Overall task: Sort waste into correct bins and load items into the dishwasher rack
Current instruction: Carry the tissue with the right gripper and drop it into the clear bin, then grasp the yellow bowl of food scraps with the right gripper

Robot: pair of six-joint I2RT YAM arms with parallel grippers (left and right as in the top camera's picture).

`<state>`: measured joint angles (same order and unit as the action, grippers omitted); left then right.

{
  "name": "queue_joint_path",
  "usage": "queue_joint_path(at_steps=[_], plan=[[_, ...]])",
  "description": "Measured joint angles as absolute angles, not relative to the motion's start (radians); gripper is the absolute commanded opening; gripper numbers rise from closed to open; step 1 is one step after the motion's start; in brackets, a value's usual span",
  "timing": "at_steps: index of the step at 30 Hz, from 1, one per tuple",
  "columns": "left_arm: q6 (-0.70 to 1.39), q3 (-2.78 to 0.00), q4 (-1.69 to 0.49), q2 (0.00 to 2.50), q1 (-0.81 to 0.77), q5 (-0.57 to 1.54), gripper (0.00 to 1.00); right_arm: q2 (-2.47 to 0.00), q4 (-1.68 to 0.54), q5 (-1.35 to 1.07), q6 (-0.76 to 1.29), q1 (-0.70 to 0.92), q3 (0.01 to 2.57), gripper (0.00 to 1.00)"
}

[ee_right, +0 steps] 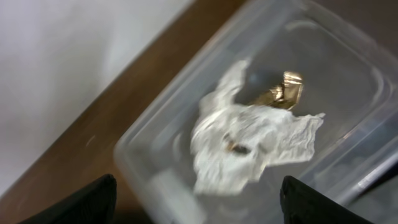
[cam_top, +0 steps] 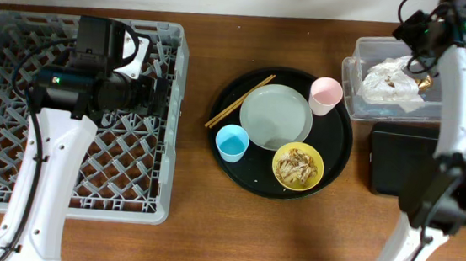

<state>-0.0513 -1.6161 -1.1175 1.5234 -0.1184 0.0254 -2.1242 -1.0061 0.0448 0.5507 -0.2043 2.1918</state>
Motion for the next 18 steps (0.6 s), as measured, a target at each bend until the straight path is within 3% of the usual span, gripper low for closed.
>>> queue_joint_path(at_steps=[4,9,14,18], plan=[[-0.051,-1.616,-1.114,1.523,-0.118,0.025,0.99,-1.935,-1.230,-0.123,0.332,-0.187,2.197,0.84],[-0.051,-1.616,-1.115,1.523,-0.118,0.025,0.99,-1.890,-1.509,-0.194,0.176,-0.083,2.201,0.80],[-0.051,-1.616,-1.115,1.523,-0.118,0.025,0.99,-1.893,-1.639,-0.209,0.120,0.062,2.195,0.73],[-0.051,-1.616,-1.116,1.524,-0.118,0.025,0.99,-1.893,-1.611,-0.168,0.159,0.250,2.085,0.68]])
